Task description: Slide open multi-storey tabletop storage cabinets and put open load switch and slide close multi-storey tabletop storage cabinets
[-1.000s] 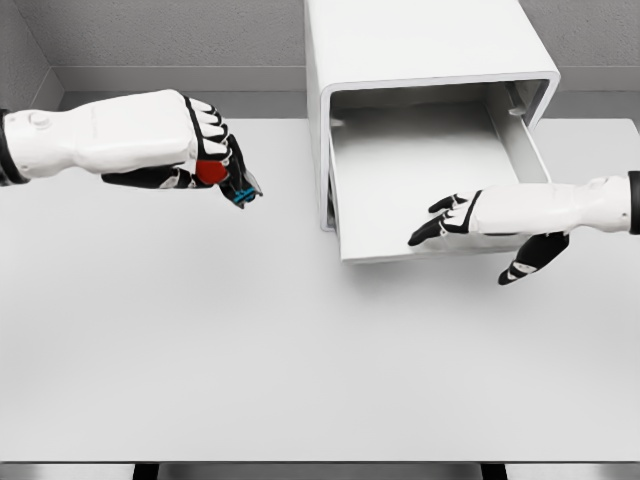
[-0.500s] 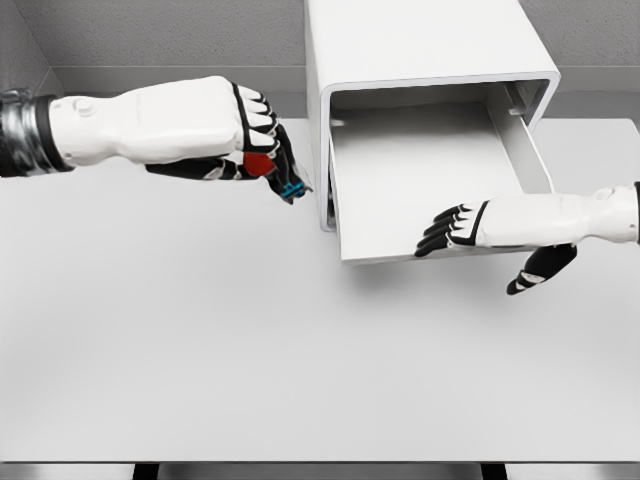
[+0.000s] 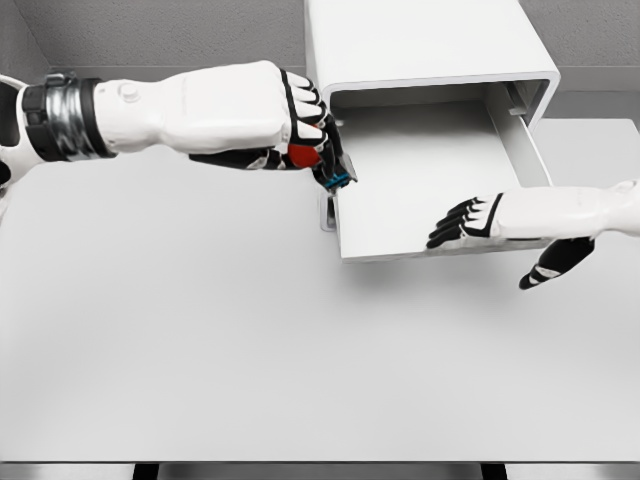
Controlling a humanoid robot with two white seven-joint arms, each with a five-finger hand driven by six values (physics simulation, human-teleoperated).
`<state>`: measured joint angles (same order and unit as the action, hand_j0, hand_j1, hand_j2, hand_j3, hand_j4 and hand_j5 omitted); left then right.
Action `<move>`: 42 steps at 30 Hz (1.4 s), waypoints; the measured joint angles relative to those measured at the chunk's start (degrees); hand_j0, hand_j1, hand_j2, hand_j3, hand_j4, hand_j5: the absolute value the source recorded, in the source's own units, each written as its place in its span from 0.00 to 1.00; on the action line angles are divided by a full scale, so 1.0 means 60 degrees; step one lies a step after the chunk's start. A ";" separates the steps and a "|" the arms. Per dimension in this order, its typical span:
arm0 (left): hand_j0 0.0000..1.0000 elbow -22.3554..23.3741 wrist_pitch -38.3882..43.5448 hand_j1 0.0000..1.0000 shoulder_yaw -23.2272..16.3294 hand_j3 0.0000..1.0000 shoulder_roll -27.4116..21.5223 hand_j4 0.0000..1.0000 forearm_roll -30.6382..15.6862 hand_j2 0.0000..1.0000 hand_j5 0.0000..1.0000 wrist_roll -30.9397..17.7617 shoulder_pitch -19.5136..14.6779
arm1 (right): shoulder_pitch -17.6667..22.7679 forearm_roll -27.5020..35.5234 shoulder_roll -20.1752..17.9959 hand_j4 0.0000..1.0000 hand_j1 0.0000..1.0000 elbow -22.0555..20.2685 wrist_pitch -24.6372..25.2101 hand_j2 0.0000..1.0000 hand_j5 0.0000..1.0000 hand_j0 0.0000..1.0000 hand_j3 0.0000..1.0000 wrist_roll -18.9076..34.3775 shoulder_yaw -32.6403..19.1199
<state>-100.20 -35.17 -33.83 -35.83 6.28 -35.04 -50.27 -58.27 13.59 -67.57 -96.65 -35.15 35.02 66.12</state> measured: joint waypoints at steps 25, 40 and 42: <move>0.51 0.2257 -0.0004 0.51 -0.1230 0.51 0.2514 0.51 0.2044 0.51 0.51 -0.0001 -0.0542 | -0.0146 0.0904 -0.1065 1.00 1.00 -0.0003 -0.0001 1.00 1.00 1.00 1.00 0.0000 -0.0006; 0.95 0.2434 -0.0001 0.95 -0.1327 0.95 0.2692 0.95 0.2242 0.95 0.95 0.0001 -0.0747 | -0.0220 0.0892 -0.1233 1.00 1.00 0.0035 -0.0001 1.00 1.00 1.00 1.00 0.0000 -0.0041; 0.95 0.2285 -0.0001 0.95 -0.1327 0.95 0.2654 0.95 0.2101 0.95 0.95 0.0000 -0.0894 | -0.0220 0.0890 -0.1230 1.00 1.00 0.0039 -0.0001 1.00 1.00 1.00 1.00 0.0000 -0.0042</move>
<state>-86.49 -35.18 -41.80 -19.91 18.88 -35.03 -55.63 -59.59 18.93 -74.95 -96.42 -35.15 35.02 65.86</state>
